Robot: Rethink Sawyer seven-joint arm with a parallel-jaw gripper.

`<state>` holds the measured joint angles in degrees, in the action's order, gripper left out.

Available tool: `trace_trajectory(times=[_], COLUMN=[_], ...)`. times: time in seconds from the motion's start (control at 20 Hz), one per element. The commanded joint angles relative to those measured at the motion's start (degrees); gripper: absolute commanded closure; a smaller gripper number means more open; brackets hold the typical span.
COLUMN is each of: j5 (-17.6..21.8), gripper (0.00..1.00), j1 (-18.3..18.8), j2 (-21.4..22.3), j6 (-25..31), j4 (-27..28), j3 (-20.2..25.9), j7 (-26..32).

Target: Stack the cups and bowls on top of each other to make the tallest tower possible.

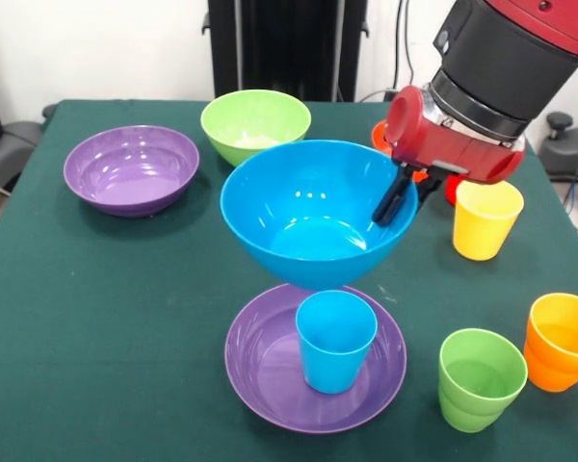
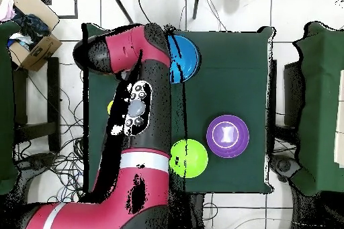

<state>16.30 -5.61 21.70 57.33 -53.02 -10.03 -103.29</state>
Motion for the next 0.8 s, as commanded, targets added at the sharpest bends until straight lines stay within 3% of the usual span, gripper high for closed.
trace_trajectory(times=[0.05,0.8], j5=[-0.94,-1.39], gripper=[1.0,1.0], j1=[-1.35,-1.28], j2=[-0.46,-2.97], j6=[-2.9,-4.58], j4=[-5.13,-2.76], j3=[5.45,7.02], j7=[-3.32,-1.69])
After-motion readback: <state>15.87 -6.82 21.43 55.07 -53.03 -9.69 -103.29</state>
